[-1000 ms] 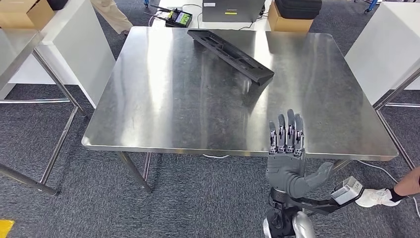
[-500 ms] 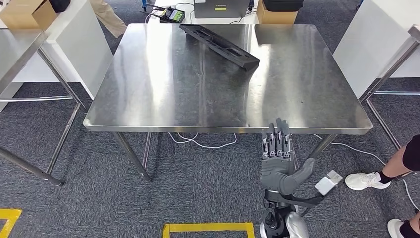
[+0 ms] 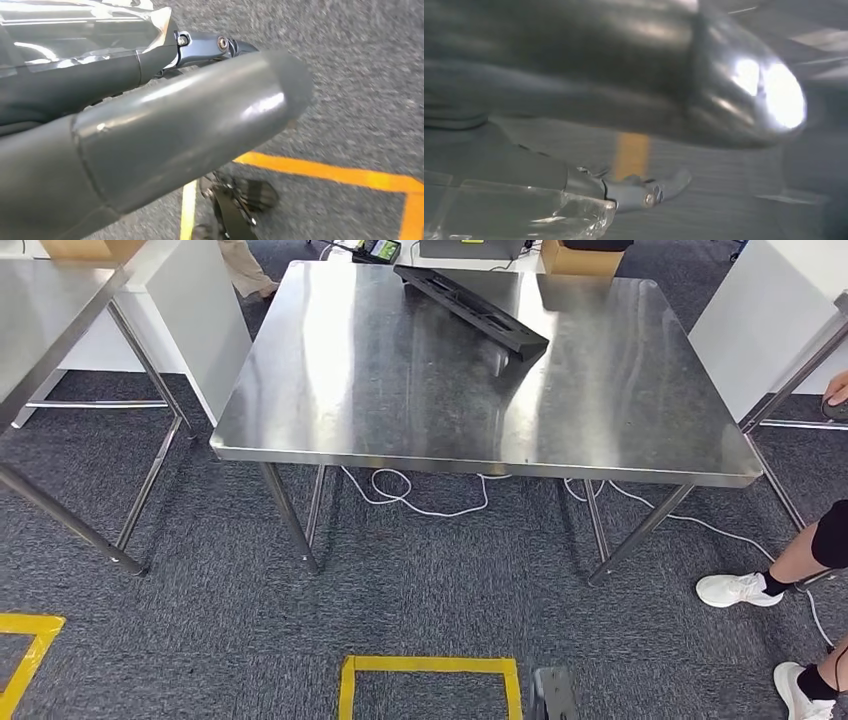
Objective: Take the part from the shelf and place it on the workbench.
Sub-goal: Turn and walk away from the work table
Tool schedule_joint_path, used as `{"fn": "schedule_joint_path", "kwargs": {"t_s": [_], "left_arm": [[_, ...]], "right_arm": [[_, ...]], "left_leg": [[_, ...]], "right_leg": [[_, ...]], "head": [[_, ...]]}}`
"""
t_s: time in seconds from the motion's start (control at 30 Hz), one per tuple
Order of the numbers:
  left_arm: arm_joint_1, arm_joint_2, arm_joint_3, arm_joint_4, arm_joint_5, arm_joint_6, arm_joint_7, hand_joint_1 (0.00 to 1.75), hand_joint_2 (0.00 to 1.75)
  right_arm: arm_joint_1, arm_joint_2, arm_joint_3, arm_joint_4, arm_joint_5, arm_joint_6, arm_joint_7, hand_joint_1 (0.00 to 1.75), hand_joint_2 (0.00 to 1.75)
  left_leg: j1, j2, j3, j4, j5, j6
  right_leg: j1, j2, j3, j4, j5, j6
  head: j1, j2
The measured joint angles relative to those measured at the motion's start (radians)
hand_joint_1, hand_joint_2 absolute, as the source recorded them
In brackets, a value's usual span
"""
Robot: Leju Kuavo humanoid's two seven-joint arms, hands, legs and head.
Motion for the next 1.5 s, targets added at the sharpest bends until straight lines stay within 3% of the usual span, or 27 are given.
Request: {"fn": "schedule_joint_path", "kwargs": {"t_s": [0.07, 0.13, 0.2, 0.27, 0.33, 0.4, 0.47, 0.5, 0.53, 0.57, 0.6, 0.67, 0.73, 0.8, 0.87, 0.97, 1.03, 1.07, 1.1, 1.17, 1.23, 1.3, 1.33, 1.37, 1.4, 1.43, 1.5], "left_arm": [[0.003, 0.001, -0.003, 0.0, -0.004, 0.0, -0.007, 0.0, 0.0], [0.004, 0.001, -0.01, 0.0, -0.008, 0.0, -0.015, 0.0, 0.0], [0.005, 0.001, -0.015, 0.0, -0.011, -0.001, -0.019, 0.0, 0.0], [0.005, 0.001, -0.017, 0.0, -0.013, -0.001, -0.022, 0.0, 0.0], [0.007, 0.004, -0.017, 0.0, -0.013, -0.002, -0.022, 0.0, 0.0], [0.008, 0.007, -0.017, 0.0, -0.014, -0.002, -0.022, 0.0, 0.0], [0.008, 0.007, -0.017, 0.0, -0.014, 0.0, -0.021, 0.0, 0.0], [0.008, 0.007, -0.017, 0.0, -0.014, 0.001, -0.02, 0.0, 0.0], [0.008, 0.007, -0.017, 0.0, -0.014, 0.002, -0.019, 0.0, 0.0], [0.008, 0.007, -0.017, 0.0, -0.014, 0.003, -0.017, 0.0, 0.0], [0.008, 0.007, -0.017, 0.0, -0.015, 0.005, -0.016, 0.0, 0.0], [0.008, 0.008, -0.017, 0.0, -0.017, 0.008, -0.015, 0.0, 0.0], [0.008, 0.008, -0.017, 0.0, -0.019, 0.009, -0.015, 0.0, 0.0], [0.008, 0.009, -0.017, 0.0, -0.021, 0.01, -0.014, 0.0, 0.0], [0.005, 0.008, -0.017, 0.0, -0.022, 0.01, -0.015, 0.0, 0.0], [0.003, 0.008, -0.02, 0.0, -0.024, 0.01, -0.019, 0.0, 0.0], [0.004, 0.008, -0.023, 0.0, -0.026, 0.009, -0.024, 0.0, 0.0], [0.005, 0.008, -0.024, 0.0, -0.029, 0.007, -0.026, 0.0, 0.0], [0.005, 0.007, -0.026, 0.001, -0.032, 0.004, -0.028, 0.0, 0.0], [0.005, 0.007, -0.032, 0.001, -0.038, 0.001, -0.029, 0.0, 0.0], [0.005, 0.007, -0.039, 0.001, -0.043, 0.0, -0.028, 0.0, 0.0], [0.006, 0.007, -0.042, 0.001, -0.045, -0.001, -0.027, 0.0, 0.0], [0.008, 0.007, -0.043, 0.001, -0.045, -0.002, -0.026, 0.0, 0.0], [0.01, 0.007, -0.044, 0.001, -0.045, -0.002, -0.023, 0.0, 0.0], [0.011, 0.007, -0.044, 0.001, -0.046, -0.003, -0.021, 0.0, 0.0], [0.012, 0.007, -0.045, 0.001, -0.046, -0.005, -0.018, 0.0, 0.0], [0.012, 0.007, -0.045, 0.001, -0.046, -0.008, -0.013, 0.0, 0.0]], "right_arm": [[0.006, -0.011, 0.002, 0.097, 0.022, -0.031, 0.074, 0.0, 0.0], [0.01, -0.024, 0.006, 0.171, 0.035, -0.045, 0.159, 0.0, 0.0], [0.01, -0.036, 0.008, 0.221, 0.039, -0.038, 0.235, 0.0, 0.0], [0.01, -0.047, 0.009, 0.256, 0.042, -0.029, 0.279, 0.0, 0.0], [0.012, -0.056, 0.011, 0.283, 0.052, -0.028, 0.31, 0.0, 0.0], [0.013, -0.062, 0.018, 0.302, 0.066, -0.033, 0.359, 0.0, 0.0], [0.013, -0.065, 0.023, 0.314, 0.074, -0.038, 0.42, 0.0, 0.0], [0.013, -0.066, 0.024, 0.318, 0.076, -0.038, 0.446, 0.0, 0.0], [0.013, -0.068, 0.024, 0.321, 0.079, -0.04, 0.469, 0.0, 0.0], [0.013, -0.07, 0.025, 0.324, 0.082, -0.043, 0.484, 0.0, 0.0], [0.013, -0.071, 0.028, 0.327, 0.085, -0.045, 0.494, 0.0, 0.0], [0.012, -0.071, 0.034, 0.33, 0.091, -0.049, 0.504, 0.0, 0.0], [0.01, -0.07, 0.038, 0.332, 0.093, -0.052, 0.507, 0.0, 0.0], [0.008, -0.069, 0.04, 0.336, 0.093, -0.054, 0.51, 0.0, 0.0], [0.006, -0.069, 0.041, 0.34, 0.094, -0.055, 0.511, 0.0, 0.0], [0.003, -0.069, 0.044, 0.343, 0.102, -0.057, 0.511, 0.0, 0.0], [0.004, -0.069, 0.048, 0.344, 0.108, -0.065, 0.513, 0.0, 0.0], [0.003, -0.069, 0.051, 0.345, 0.112, -0.072, 0.516, 0.0, 0.0], [0.003, -0.069, 0.053, 0.345, 0.116, -0.08, 0.52, 0.0, 0.0], [-0.001, -0.07, 0.058, 0.345, 0.122, -0.095, 0.532, 0.0, 0.0], [-0.003, -0.07, 0.061, 0.345, 0.126, -0.106, 0.544, 0.0, 0.0], [-0.002, -0.071, 0.063, 0.346, 0.129, -0.112, 0.553, 0.0, 0.0], [-0.002, -0.071, 0.064, 0.347, 0.132, -0.113, 0.558, 0.0, 0.0], [-0.002, -0.07, 0.065, 0.348, 0.136, -0.112, 0.561, 0.0, 0.0], [-0.002, -0.07, 0.067, 0.349, 0.142, -0.111, 0.565, 0.0, 0.0], [-0.002, -0.069, 0.07, 0.35, 0.151, -0.109, 0.568, 0.0, 0.0], [-0.002, -0.067, 0.082, 0.35, 0.171, -0.103, 0.571, 0.0, 0.0]], "left_leg": [[-0.003, 0.003, -0.027, 0.001, 0.022, -0.002], [-0.004, 0.005, -0.053, 0.002, 0.046, -0.008], [-0.007, 0.007, -0.071, 0.004, 0.069, -0.019], [-0.009, 0.012, -0.077, 0.001, 0.09, -0.028], [-0.006, 0.011, -0.084, 0.006, 0.088, -0.037], [-0.002, 0.007, -0.102, 0.069, 0.012, -0.047], [0.0, 0.004, -0.127, 0.197, -0.093, -0.054], [0.001, 0.003, -0.134, 0.257, -0.121, -0.057], [0.002, 0.003, -0.131, 0.294, -0.124, -0.058], [0.003, 0.003, -0.114, 0.298, -0.107, -0.057], [0.003, 0.003, -0.079, 0.267, -0.08, -0.055], [0.002, 0.0, 0.018, 0.139, -0.047, -0.045], [-0.005, -0.003, 0.075, 0.045, -0.048, -0.036], [-0.012, -0.003, 0.074, 0.023, -0.043, -0.025], [-0.011, 0.0, 0.069, -0.008, -0.031, -0.011], [-0.007, 0.003, 0.04, -0.031, -0.002, 0.004], [-0.007, 0.009, 0.014, -0.029, 0.021, 0.002], [-0.006, 0.011, 0.0, -0.028, 0.031, -0.001], [-0.004, 0.012, -0.014, -0.025, 0.041, -0.006], [0.0, 0.013, -0.043, -0.015, 0.06, -0.02], [0.001, 0.012, -0.06, -0.008, 0.08, -0.036], [0.001, 0.011, -0.064, -0.008, 0.099, -0.048], [0.004, 0.01, -0.068, -0.006, 0.1, -0.053], [0.007, 0.01, -0.074, 0.005, 0.08, -0.056], [0.01, 0.009, -0.083, 0.03, 0.04, -0.059], [0.012, 0.007, -0.093, 0.076, -0.021, -0.061], [0.012, 0.005, -0.108, 0.202, -0.134, -0.064]], "right_leg": [[-0.001, 0.001, 0.031, 0.016, 0.024, 0.017], [-0.002, 0.001, 0.126, -0.089, 0.06, 0.032], [0.003, 0.003, 0.236, -0.248, 0.049, 0.028], [0.012, 0.006, 0.271, -0.321, 0.034, 0.018], [0.004, 0.005, 0.256, -0.322, 0.047, 0.003], [-0.005, 0.001, 0.241, -0.321, 0.065, -0.021], [0.001, -0.003, 0.221, -0.317, 0.082, -0.035], [0.004, -0.005, 0.21, -0.315, 0.09, -0.037], [0.006, -0.006, 0.199, -0.31, 0.098, -0.037], [0.007, -0.007, 0.186, -0.305, 0.105, -0.035], [0.007, -0.007, 0.174, -0.298, 0.111, -0.033], [0.01, -0.007, 0.151, -0.281, 0.118, -0.028], [0.01, -0.007, 0.135, -0.271, 0.127, -0.014], [0.009, -0.007, 0.126, -0.269, 0.141, 0.004], [0.01, -0.003, 0.105, -0.25, 0.124, 0.01], [0.003, 0.003, 0.048, -0.11, 0.014, -0.001], [-0.005, 0.005, 0.037, -0.014, -0.021, 0.01], [-0.011, 0.005, 0.054, -0.008, -0.013, 0.023], [-0.016, 0.005, 0.086, -0.038, 0.008, 0.038], [-0.025, 0.005, 0.186, -0.178, 0.039, 0.059], [-0.018, 0.011, 0.25, -0.288, 0.039, 0.051], [-0.008, 0.014, 0.245, -0.304, 0.04, 0.028], [-0.012, 0.012, 0.235, -0.302, 0.047, 0.016], [-0.014, 0.009, 0.225, -0.3, 0.058, 0.003], [-0.016, 0.007, 0.213, -0.299, 0.07, -0.01], [-0.016, 0.004, 0.2, -0.299, 0.083, -0.022], [-0.007, 0.001, 0.168, -0.298, 0.11, -0.035]], "head": [[0.0, 0.0], [0.001, 0.0], [0.001, 0.0], [0.001, 0.0], [0.0, 0.0], [-0.004, 0.0], [-0.009, 0.0], [-0.01, 0.0], [-0.009, 0.0], [-0.009, 0.0], [-0.009, 0.0], [-0.009, 0.0], [-0.008, 0.0], [-0.007, 0.0], [-0.005, 0.0], [0.005, 0.0], [0.007, 0.0], [0.007, 0.0], [0.007, 0.0], [0.008, 0.0], [0.007, 0.0], [0.006, 0.0], [0.004, 0.0], [0.002, 0.0], [0.0, 0.0], [-0.002, 0.0], [-0.004, 0.0]]}}
